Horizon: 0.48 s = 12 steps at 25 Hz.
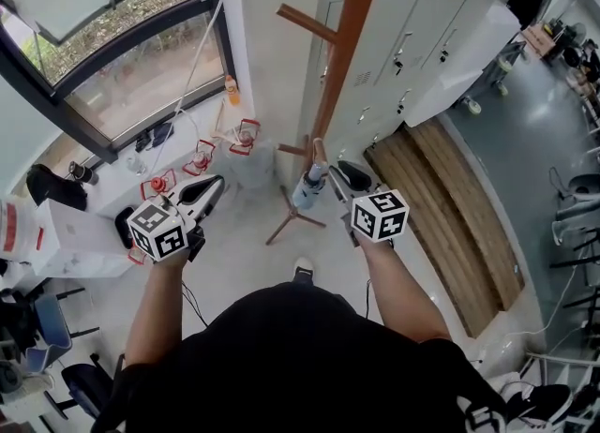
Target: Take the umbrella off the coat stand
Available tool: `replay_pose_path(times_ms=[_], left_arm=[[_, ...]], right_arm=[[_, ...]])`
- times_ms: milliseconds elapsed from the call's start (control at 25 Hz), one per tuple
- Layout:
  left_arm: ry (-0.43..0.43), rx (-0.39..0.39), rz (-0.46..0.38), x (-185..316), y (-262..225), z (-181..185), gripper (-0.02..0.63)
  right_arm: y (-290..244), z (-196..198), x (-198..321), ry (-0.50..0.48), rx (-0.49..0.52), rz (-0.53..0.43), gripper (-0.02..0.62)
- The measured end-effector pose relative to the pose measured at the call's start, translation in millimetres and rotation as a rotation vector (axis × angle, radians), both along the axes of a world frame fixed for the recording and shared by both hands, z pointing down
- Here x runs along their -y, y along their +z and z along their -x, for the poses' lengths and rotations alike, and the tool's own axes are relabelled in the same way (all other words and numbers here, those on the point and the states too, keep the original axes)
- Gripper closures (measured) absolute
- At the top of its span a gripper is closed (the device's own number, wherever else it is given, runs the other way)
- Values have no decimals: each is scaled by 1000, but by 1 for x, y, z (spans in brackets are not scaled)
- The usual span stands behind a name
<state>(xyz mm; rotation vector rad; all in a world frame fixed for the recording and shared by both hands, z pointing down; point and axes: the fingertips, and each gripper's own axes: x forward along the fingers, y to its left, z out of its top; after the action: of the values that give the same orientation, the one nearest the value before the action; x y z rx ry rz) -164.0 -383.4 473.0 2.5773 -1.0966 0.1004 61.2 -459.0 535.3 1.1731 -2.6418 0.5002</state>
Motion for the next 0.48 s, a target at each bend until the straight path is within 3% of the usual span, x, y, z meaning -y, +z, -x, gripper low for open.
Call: replay_pose_path(times_ms=[480], left_arm=[[-27,8,53,18,21,-3,584]], right_arm=[[23,19,37,-49,-3,32,476]])
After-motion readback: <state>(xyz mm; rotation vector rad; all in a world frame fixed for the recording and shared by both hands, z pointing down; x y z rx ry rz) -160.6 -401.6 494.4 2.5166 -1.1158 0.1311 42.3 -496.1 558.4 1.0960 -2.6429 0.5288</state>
